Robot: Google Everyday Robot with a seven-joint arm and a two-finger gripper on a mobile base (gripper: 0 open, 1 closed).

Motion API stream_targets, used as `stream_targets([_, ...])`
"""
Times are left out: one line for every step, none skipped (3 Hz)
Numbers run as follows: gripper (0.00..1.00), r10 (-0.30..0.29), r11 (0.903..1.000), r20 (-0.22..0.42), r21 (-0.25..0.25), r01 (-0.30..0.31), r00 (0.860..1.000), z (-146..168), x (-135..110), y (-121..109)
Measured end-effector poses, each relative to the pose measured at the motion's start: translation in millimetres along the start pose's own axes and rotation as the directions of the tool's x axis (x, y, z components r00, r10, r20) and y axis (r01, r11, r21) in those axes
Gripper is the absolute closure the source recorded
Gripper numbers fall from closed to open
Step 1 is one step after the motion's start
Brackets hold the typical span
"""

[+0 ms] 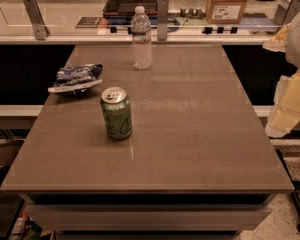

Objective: Pick water bottle

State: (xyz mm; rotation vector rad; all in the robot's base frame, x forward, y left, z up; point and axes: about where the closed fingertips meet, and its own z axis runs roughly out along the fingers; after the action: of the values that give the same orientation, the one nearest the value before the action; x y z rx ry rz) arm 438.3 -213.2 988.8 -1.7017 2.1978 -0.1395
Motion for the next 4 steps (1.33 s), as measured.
stream_targets([0.0, 0.0, 1.0, 0.0, 0.0, 0.0, 1.0, 0.0, 0.0, 0.0])
stream_targets([0.0, 0.008, 0.9998, 0.018, 0.016, -0.008, 1.0, -0.2, -2.1, -4.1])
stream_targets([0.0, 0.031, 0.9981, 0.088, 0.05, -0.036, 0.996, 8.9, -13.5, -21.9])
stream_targets([0.0, 0.084, 0.9916, 0.211, 0.079, -0.103, 0.974, 21.9, -31.7, -54.6])
